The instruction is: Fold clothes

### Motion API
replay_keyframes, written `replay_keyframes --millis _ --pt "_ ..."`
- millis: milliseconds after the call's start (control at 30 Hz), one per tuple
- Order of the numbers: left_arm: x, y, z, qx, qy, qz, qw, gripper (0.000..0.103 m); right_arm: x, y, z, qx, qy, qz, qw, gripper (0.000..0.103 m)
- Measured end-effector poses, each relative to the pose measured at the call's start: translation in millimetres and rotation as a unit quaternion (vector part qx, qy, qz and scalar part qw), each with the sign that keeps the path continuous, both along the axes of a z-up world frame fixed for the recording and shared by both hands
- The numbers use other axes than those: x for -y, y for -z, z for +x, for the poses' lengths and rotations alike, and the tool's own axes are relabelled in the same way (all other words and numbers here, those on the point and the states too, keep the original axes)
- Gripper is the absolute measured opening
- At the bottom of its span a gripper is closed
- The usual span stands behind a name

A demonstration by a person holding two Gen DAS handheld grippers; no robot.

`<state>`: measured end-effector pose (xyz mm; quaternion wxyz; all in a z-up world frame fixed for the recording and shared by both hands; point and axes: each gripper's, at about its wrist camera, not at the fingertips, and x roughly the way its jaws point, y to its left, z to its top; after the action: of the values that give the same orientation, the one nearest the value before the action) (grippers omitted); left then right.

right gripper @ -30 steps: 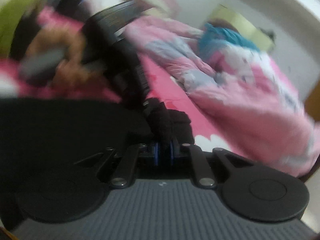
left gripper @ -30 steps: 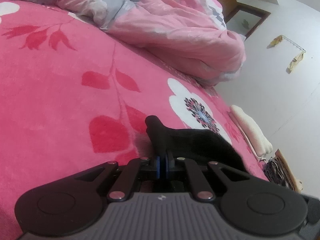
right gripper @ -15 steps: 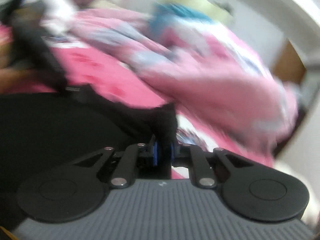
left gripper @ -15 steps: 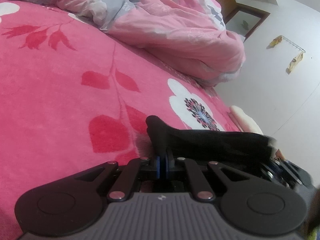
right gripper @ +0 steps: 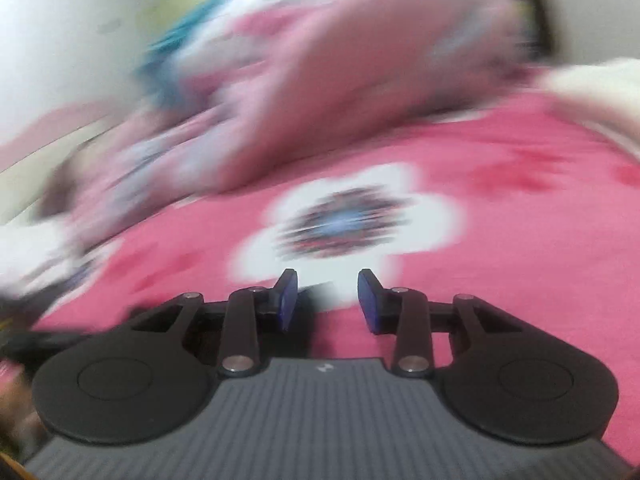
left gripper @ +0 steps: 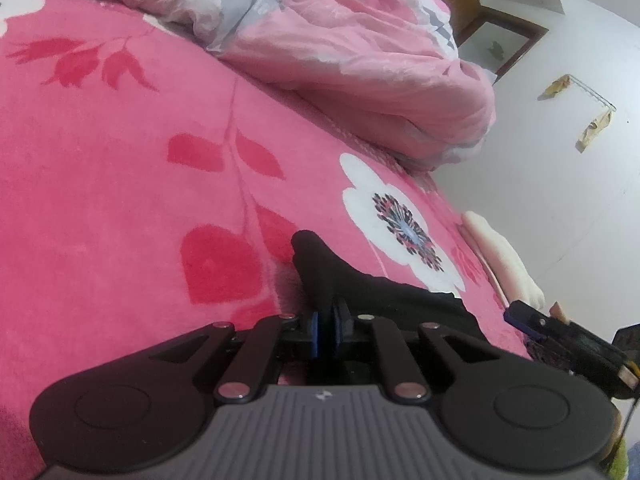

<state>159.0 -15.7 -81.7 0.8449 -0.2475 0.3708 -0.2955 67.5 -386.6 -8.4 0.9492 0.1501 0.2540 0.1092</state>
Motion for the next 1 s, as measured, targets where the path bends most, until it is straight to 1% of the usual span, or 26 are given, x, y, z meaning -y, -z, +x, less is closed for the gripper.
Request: replay_keyframes --millis 33,100,133,200,233,267,333,367,400,467,567,667,700,733,800,833,900,1000 --pt "-1.0 0.5 1.3 -0.005 0.001 -0.004 1.0 0.009 -13.1 -0.8 7.1 -0.011 -0.033 -0.011 0.999 0.031" --pt "-2.1 1.3 2.1 -0.009 0.001 -0.009 0.9999 0.009 -39.4 -2.1 21.7 -0.033 -0.096 -0.035 0.994 0.031" --pt "-2.2 1.6 1.6 -0.008 0.001 -0.009 0.9999 0.009 -51.1 0.7 31.7 -0.052 -0.111 -0.05 0.991 0.03" --pt "-0.4 1.0 -0.6 -0.002 0.001 -0.002 1.0 0.009 -53.1 12.3 59.8 -0.083 -0.098 -0.067 0.989 0.029" --pt "0.4 0.7 -1.2 0.001 0.001 0.001 1.0 0.009 -54.0 18.1 73.9 -0.099 -0.091 -0.075 0.988 0.024" --pt "0.5 0.5 -1.5 0.002 0.001 0.002 1.0 0.009 -53.7 23.1 87.4 -0.114 -0.081 -0.081 0.987 0.023" --pt "-0.7 1.0 -1.3 0.001 0.002 -0.001 1.0 0.009 -34.6 21.4 105.5 -0.126 -0.023 -0.053 0.99 0.023" --pt "-1.6 1.5 -0.8 -0.001 0.002 -0.004 1.0 0.009 -27.1 16.4 108.6 -0.129 -0.006 -0.039 0.991 0.024" --pt "-2.6 2.1 -0.3 -0.004 0.002 -0.008 1.0 0.009 -20.4 11.4 110.9 -0.13 0.008 -0.025 0.991 0.026" --pt "-3.7 2.6 0.0 -0.006 0.003 -0.012 0.9999 0.009 -20.9 0.9 102.8 -0.123 -0.013 -0.013 0.992 0.027" --pt "-3.4 2.7 0.0 -0.006 0.003 -0.013 0.9999 0.009 -41.3 10.0 108.9 -0.148 -0.053 -0.024 0.987 0.026" --pt "-3.6 3.0 0.4 -0.007 0.004 -0.015 0.9998 0.009 -61.8 19.1 115.0 -0.172 -0.093 -0.036 0.98 0.022" --pt "-3.6 3.1 0.6 -0.008 0.004 -0.016 0.9998 0.009 -66.9 21.9 117.8 -0.179 -0.102 -0.038 0.978 0.015" --pt "-3.6 2.7 0.7 -0.008 0.004 -0.016 0.9998 0.009 -59.9 22.7 126.2 -0.175 -0.078 -0.032 0.981 0.009" --pt "-3.4 2.6 0.8 -0.007 0.004 -0.016 0.9998 0.009 -42.3 18.6 134.9 -0.168 -0.017 -0.023 0.985 0.009" --pt "-3.4 2.6 0.5 -0.007 0.004 -0.016 0.9998 0.009 -33.1 14.4 134.5 -0.165 0.012 -0.02 0.986 0.015" --pt "-3.7 2.5 0.7 -0.008 0.004 -0.017 0.9998 0.009 -29.9 8.1 110.5 -0.176 -0.025 0.004 0.984 0.015" --pt "-3.9 2.3 1.1 -0.008 0.004 -0.017 0.9998 0.009 -25.0 -1.4 74.6 -0.191 -0.08 0.04 0.978 0.016"
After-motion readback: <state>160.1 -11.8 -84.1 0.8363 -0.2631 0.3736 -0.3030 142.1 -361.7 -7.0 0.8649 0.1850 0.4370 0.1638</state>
